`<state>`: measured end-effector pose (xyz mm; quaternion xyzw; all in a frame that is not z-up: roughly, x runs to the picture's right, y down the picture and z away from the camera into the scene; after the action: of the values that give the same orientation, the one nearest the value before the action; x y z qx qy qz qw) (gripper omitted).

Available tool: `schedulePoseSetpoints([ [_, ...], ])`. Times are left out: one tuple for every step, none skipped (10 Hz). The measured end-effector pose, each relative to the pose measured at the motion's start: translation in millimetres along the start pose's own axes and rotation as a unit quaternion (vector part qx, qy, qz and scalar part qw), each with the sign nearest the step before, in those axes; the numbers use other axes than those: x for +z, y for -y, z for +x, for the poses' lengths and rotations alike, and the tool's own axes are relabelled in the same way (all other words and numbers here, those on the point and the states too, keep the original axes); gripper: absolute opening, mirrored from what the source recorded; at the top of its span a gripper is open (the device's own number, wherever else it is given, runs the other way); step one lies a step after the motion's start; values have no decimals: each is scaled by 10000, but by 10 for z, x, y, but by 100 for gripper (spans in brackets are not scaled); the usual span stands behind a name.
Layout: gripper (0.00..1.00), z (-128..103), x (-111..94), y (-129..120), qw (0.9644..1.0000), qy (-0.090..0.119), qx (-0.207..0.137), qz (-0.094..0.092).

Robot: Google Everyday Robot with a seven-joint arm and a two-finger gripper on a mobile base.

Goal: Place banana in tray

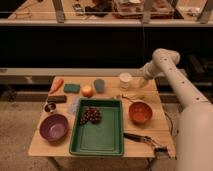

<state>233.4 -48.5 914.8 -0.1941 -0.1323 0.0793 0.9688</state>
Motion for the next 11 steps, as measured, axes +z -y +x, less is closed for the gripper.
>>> schedulePoseSetpoints([
  [65,8,27,-42,10000,-35,-13,-52],
  [65,26,64,-99,9999,-79,-24,-113],
  [65,21,75,-141,9998,-126,-57,-148],
  [65,46,93,-186,9997,-168,-56,-184],
  [65,65,108,-216,9996,-183,-36,-217],
  [65,99,157,-273,9994,-199,-3,-284],
  [65,120,232,-337,9991,-214,26,-360],
  [65,135,299,-385,9989,-225,43,-415],
  [65,132,366,-424,9986,-232,61,-467],
  [65,130,445,-471,9983,-239,79,-527],
  [65,130,491,-501,9981,-243,98,-564],
])
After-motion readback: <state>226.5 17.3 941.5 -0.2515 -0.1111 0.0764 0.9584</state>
